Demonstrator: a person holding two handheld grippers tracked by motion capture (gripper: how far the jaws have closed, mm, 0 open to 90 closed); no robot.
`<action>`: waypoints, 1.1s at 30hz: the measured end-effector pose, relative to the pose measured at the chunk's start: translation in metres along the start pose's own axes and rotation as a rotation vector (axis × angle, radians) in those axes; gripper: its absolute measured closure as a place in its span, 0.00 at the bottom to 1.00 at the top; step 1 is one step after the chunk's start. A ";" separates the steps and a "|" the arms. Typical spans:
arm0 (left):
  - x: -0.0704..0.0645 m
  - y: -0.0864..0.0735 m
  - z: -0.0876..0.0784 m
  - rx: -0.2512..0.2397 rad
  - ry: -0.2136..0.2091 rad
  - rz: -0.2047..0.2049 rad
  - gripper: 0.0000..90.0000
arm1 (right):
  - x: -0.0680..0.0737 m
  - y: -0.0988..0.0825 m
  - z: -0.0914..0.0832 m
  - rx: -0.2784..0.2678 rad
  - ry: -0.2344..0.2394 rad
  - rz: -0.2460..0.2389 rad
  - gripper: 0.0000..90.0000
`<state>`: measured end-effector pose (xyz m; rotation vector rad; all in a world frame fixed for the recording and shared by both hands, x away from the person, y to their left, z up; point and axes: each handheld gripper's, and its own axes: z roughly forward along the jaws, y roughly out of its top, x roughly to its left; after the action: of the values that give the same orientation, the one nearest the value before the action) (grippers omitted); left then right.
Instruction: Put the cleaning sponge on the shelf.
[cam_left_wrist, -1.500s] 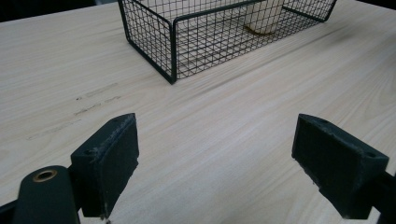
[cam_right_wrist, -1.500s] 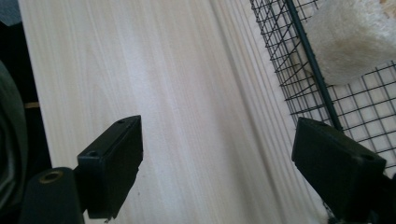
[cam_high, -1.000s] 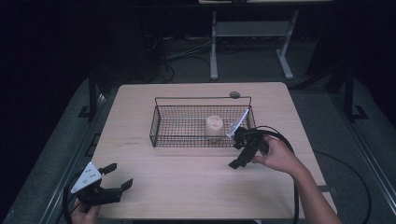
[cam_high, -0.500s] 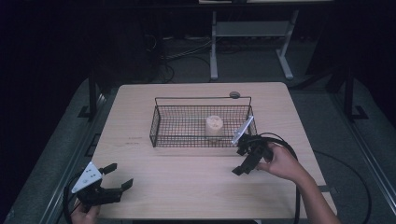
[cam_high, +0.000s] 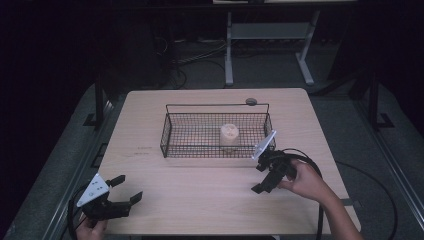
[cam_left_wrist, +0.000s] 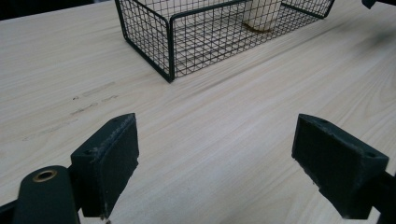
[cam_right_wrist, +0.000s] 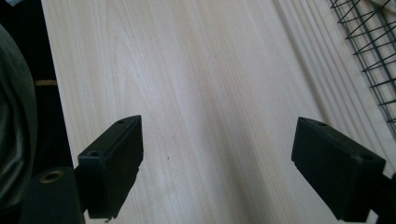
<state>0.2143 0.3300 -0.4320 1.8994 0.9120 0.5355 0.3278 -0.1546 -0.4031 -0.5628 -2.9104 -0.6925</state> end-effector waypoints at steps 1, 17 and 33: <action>0.000 0.000 0.000 -0.001 -0.001 0.001 0.15 | 0.001 -0.004 0.001 0.003 0.004 0.001 0.18; 0.001 -0.001 0.001 0.007 -0.001 -0.001 0.15 | 0.008 -0.029 -0.001 -0.010 -0.006 0.019 0.18; 0.000 -0.002 0.001 0.014 -0.003 -0.002 0.15 | 0.021 -0.053 0.000 -0.049 -0.019 0.029 0.18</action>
<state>0.2139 0.3298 -0.4341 1.9110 0.9179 0.5256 0.2886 -0.1919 -0.4219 -0.6183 -2.9033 -0.7605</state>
